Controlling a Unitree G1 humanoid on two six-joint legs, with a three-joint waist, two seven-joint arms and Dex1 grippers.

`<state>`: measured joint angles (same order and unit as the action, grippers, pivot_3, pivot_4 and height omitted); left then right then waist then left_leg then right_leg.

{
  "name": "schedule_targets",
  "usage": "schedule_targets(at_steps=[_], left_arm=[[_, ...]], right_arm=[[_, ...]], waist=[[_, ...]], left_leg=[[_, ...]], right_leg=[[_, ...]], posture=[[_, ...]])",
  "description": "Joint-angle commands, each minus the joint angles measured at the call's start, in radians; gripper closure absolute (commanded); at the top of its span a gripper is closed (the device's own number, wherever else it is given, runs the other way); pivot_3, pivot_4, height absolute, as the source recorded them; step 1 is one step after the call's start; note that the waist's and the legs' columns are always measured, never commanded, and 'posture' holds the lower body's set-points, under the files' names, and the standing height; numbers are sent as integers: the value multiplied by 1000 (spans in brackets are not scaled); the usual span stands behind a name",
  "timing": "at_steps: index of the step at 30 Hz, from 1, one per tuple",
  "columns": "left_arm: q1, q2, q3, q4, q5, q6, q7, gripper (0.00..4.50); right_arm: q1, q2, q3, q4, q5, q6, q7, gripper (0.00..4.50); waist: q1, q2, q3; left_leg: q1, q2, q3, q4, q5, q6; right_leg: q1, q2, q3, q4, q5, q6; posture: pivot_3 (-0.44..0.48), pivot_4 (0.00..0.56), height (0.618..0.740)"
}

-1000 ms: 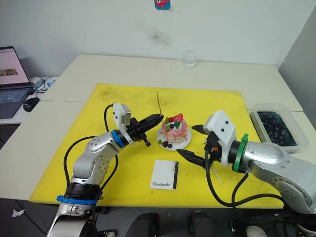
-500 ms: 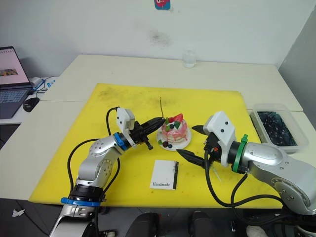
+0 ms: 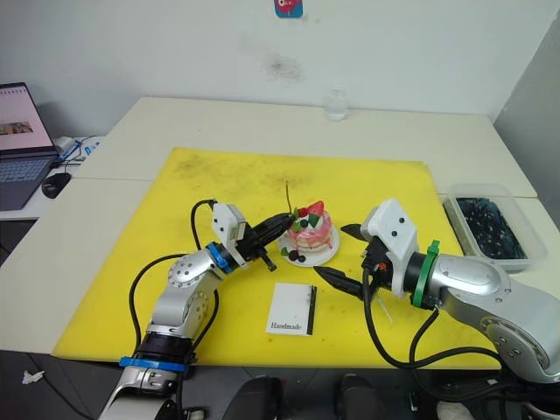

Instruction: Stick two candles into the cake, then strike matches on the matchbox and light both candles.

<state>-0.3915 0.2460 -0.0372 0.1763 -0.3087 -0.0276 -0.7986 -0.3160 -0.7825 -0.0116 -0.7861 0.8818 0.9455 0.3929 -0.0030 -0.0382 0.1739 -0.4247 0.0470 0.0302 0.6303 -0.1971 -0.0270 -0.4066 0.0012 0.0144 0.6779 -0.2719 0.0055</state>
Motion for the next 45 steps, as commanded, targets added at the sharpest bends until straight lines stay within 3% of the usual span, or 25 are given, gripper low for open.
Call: schedule_targets(at_steps=[1, 2, 6, 16, 23, 29, 36, 45], left_arm=[[9, -7, -1, -45, -21, 27, 4, 4500], [9, -5, 6, -59, -30, 40, 7, 4500], [14, 19, 36, -114, -47, 87, 27, 3427], [48, 122, 115, -285, -92, 192, 56, 85], [161, 382, 149, -450, -226, 398, -134, 34], [223, 505, 104, -557, -260, 434, -267, 34], [233, 522, -19, -670, -250, 449, -329, 34], [242, 474, -38, -741, -303, 466, -311, 34]], right_arm=[[4, 1, -19, -39, -5, -12, 1, 30], [4, 0, -19, -39, -5, -12, 1, 30], [10, -2, -23, -39, -7, -14, 3, 0], [9, 22, -23, -30, -26, -34, -3, 0], [99, -5, -170, -64, -14, -53, -7, 0], [361, -68, -352, -163, -33, -47, 8, 0], [634, 30, -168, -188, -314, -160, -109, 0], [691, 131, -39, -61, -511, -297, -111, 0]], waist=[[0, 0, 0], [0, 0, 0], [-1, 0, 0], [-2, 0, 0], [-6, 0, 0], [5, 0, 0], [-5, 0, 0], [-5, 0, 0]], left_leg=[[0, 0, 0, 0, 0, 0], [0, 0, 0, 0, 0, 0], [0, 0, 0, 0, 0, 0], [0, 1, -1, 0, 0, 0], [1, 2, -1, -1, 0, 0], [1, 1, 0, -1, 0, 0], [4, 1, 1, -1, 0, 0], [6, 1, 2, -1, 0, 0]], right_leg=[[0, 0, 0, 0, 0, 0], [0, 0, 0, 0, 0, 0], [0, 0, 0, 0, 0, 0], [0, 0, 0, 0, 0, 0], [0, 0, 0, 0, -1, -1], [0, -5, 0, -1, -1, -2], [1, -6, 1, -1, -3, -5], [2, -6, 2, 0, -4, -7]], posture=[[0, 150, 740], [0, 150, 740], [0, 150, 740], [0, 150, 740], [0, 150, 740], [0, 150, 740], [0, 150, 740], [0, 150, 740]])
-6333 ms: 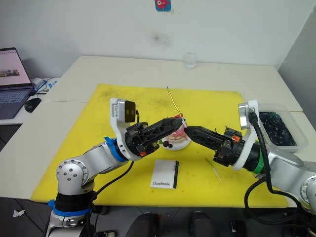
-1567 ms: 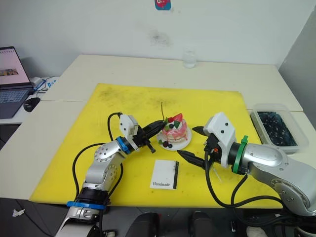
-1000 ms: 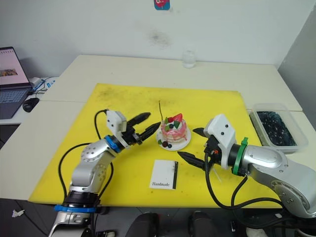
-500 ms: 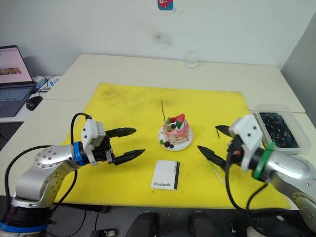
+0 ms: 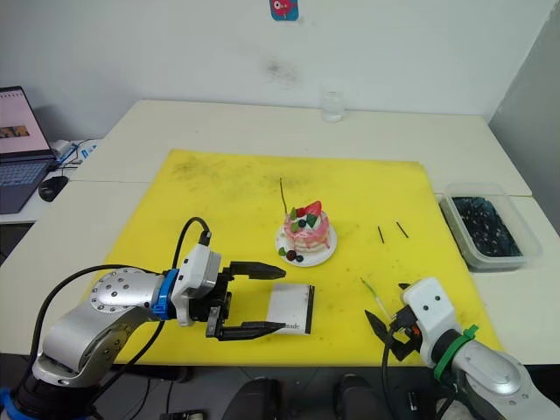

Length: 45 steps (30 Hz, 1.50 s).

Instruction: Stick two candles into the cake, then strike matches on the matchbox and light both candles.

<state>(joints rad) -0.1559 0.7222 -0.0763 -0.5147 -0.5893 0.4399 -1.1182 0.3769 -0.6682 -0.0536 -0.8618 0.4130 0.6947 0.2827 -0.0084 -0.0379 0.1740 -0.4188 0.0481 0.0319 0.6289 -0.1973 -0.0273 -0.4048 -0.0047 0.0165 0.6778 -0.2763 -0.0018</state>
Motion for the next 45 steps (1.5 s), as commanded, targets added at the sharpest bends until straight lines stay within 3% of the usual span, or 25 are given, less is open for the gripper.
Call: schedule_targets(at_steps=[1, 6, 9, 20, 32, 37, 45], left_arm=[[10, -10, -1, -54, -17, -12, 13, 34], [10, -19, -7, -66, -17, -4, 24, 34], [7, -18, -10, -68, -16, 1, 26, 0], [6, -6, -8, -69, -22, 13, 23, 0], [-65, -62, -59, -24, -23, 8, 25, 0], [-104, -89, -108, -21, -55, 35, -11, 0], [-101, -129, -159, -65, -44, 51, 23, 0]], right_arm=[[-4, 29, 11, 28, -51, -52, 0, 0], [-13, 76, 27, 64, -75, -59, 6, 0], [-26, 89, 39, 86, -86, -55, 17, 607], [-5, 88, 19, 99, -83, -45, 75, 4468], [-59, -22, -219, 54, 80, 26, 242, 4468], [5, -201, -456, 71, 184, 49, 477, 4468], [84, -297, -558, 180, 143, -26, 664, 4468]], waist=[[0, 0, 0], [1, 0, 0], [1, 0, 0], [2, 0, 0], [5, 0, 0], [7, 1, 0], [6, 0, 0]], left_leg=[[0, 0, 0, 0, 0, 0], [0, 0, -1, -1, 0, 0], [0, 0, -1, -1, 0, 0], [0, 0, -1, 0, 0, 0], [0, -1, -1, 0, 0, 0], [-1, -2, -1, 0, 0, 0], [0, -2, -2, 0, 0, 0]], right_leg=[[0, 0, 0, 0, 0, 0], [0, 0, -1, 0, 0, 0], [0, 0, -1, 0, 0, -1], [0, 0, -1, 0, 0, -1], [1, 1, 0, 0, 0, 0], [1, 4, -1, 0, 2, 5], [1, 4, -1, 1, 2, 5]], posture=[[0, 150, 740], [0, 150, 740], [0, 150, 740], [0, 150, 740], [0, 150, 740], [0, 150, 740], [0, 150, 740]])
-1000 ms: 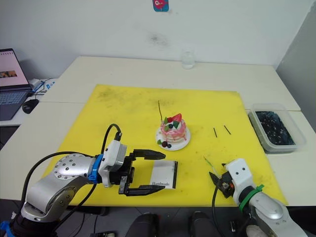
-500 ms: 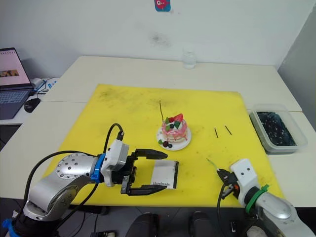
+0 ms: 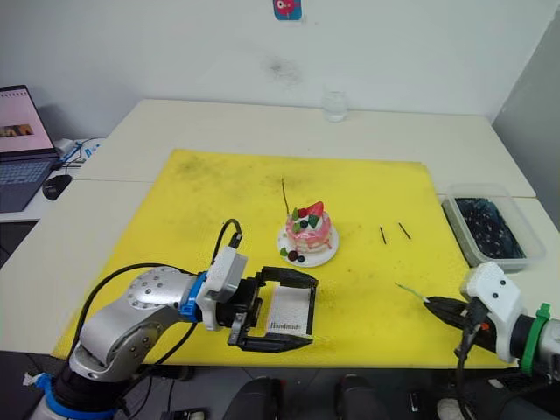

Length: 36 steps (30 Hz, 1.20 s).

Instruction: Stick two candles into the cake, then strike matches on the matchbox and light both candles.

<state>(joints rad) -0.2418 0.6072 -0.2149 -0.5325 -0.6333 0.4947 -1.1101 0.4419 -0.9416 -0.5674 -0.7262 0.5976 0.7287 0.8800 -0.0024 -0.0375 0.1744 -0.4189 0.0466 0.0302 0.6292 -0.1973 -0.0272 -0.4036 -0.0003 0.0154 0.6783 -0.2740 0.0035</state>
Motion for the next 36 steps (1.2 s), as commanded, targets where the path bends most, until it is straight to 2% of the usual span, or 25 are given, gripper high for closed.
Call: schedule_targets(at_steps=[1, 8, 13, 19, 30, 34, 36], left_arm=[[-25, -9, -30, -57, 13, -5, 14, 0], [-101, -29, -88, -62, 66, -7, 42, 0], [-101, -45, -125, -63, 79, -16, 38, 0], [-122, -70, -135, -38, 91, -25, 45, 0], [-145, -92, -139, -16, 81, -19, 29, 0], [-146, -95, -138, -15, 59, -14, 2, 0], [-147, -93, -140, -11, 69, -23, -10, 0]], right_arm=[[42, -25, -47, 59, -72, -93, 84, 4468], [135, 33, -99, 168, -146, -218, 145, 4468], [160, 57, -91, 240, -178, -288, 177, 4468], [162, 68, -74, 258, -171, -285, 185, 4468], [148, 82, 2, 265, -193, -274, 154, 4468], [144, 78, 12, 271, -198, -272, 158, 3530], [143, 73, 1, 261, -188, -260, 161, 2841]], waist=[[0, 0, 0], [0, 0, 0], [-2, 0, 0], [-2, 1, 0], [-1, 1, -1], [-1, 1, -1], [-1, 1, -1]], left_leg=[[0, 0, 0, 0, 0, 0], [0, -1, 0, 0, 0, 0], [0, -1, 0, 0, 0, 0], [1, -1, -1, 0, 0, 0], [1, -1, -1, 0, 0, 0], [1, -1, 0, 1, 0, 0], [1, -1, 0, 1, 0, 0]], right_leg=[[0, 0, 0, 0, 0, -1], [1, 0, 0, 0, -1, -2], [0, 0, 1, 0, 0, 0], [1, 0, 0, 1, -2, -4], [1, 0, 0, 1, -1, -1], [1, 0, 0, 1, -1, -1], [1, 0, 1, 1, -1, -1]], posture=[[0, 150, 740], [0, 150, 740], [0, 150, 740], [0, 150, 740], [0, 150, 740], [0, 150, 740], [0, 150, 740]])
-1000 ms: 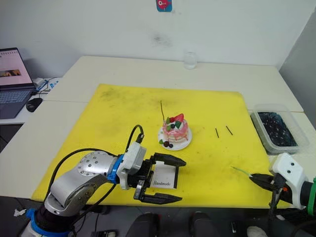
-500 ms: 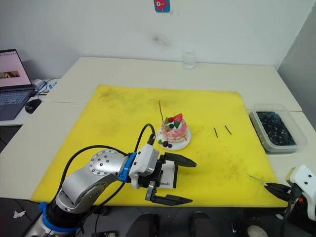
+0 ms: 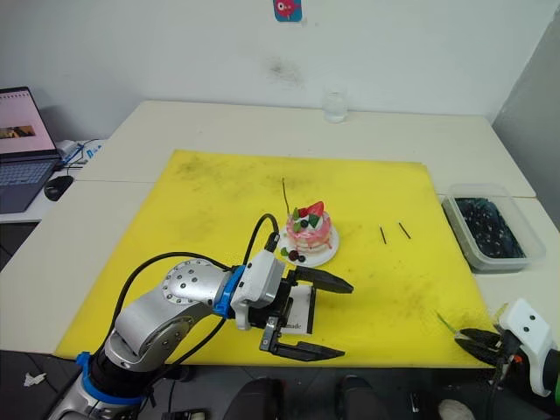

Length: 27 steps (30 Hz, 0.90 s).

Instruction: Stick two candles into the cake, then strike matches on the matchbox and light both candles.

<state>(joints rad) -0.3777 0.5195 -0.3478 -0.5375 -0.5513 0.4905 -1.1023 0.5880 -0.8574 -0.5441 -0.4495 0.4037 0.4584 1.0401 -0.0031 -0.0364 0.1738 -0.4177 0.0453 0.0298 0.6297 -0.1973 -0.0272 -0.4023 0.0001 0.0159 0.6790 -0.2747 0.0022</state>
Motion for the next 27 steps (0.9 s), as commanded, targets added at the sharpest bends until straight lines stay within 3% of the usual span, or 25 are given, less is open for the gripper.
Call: schedule_targets(at_steps=[1, 4, 9, 13, 18, 21, 27], left_arm=[[-13, -5, -7, -1, -5, -25, -22, 0], [-13, -9, -9, 9, 11, -39, -26, 0], [6, -1, -22, 15, 43, -74, -36, 0], [17, -2, -43, 22, 74, -109, -41, 0], [14, -23, -71, 32, 111, -150, -43, 0], [17, -31, -93, 48, 147, -192, -47, 0], [36, -49, -119, 58, 186, -229, -25, 0]], right_arm=[[-4, -15, -32, -28, 9, 16, 1, 2445], [8, -36, -81, -78, 37, 73, 10, 1413], [51, -121, -209, -213, 69, 225, 53, 1413], [25, -276, -214, -312, 44, 464, 14, 1413], [-159, -427, -73, -299, 121, 755, -64, 1413], [-255, -488, 81, -236, 89, 740, -104, 1413], [-393, -517, 268, -167, 100, 759, -116, 1413]], waist=[[0, 0, 0], [0, 0, 0], [0, 1, -1], [0, 1, 0], [1, -1, 0], [0, -1, 0], [1, -1, 0]], left_leg=[[0, 0, 0, 0, 0, 0], [0, 0, 0, 0, 0, 0], [0, 0, 0, 0, 0, 0], [0, 0, -1, 0, 0, 0], [1, 0, 0, 1, 0, 0], [1, -1, 0, 1, 0, 0], [-2, 0, 0, 0, 0, 0]], right_leg=[[0, 0, 0, 0, 0, 0], [0, 0, 0, 0, 0, 0], [0, 0, 0, 0, 1, 2], [1, 1, -1, 0, 1, 2], [1, 0, 0, 0, 0, 0], [2, 0, 0, -1, 0, 0], [1, 0, 0, -3, 1, 3]], posture=[[0, 150, 740], [0, 150, 740], [0, 150, 740], [0, 150, 740], [0, 150, 740], [0, 150, 740], [0, 150, 740]])
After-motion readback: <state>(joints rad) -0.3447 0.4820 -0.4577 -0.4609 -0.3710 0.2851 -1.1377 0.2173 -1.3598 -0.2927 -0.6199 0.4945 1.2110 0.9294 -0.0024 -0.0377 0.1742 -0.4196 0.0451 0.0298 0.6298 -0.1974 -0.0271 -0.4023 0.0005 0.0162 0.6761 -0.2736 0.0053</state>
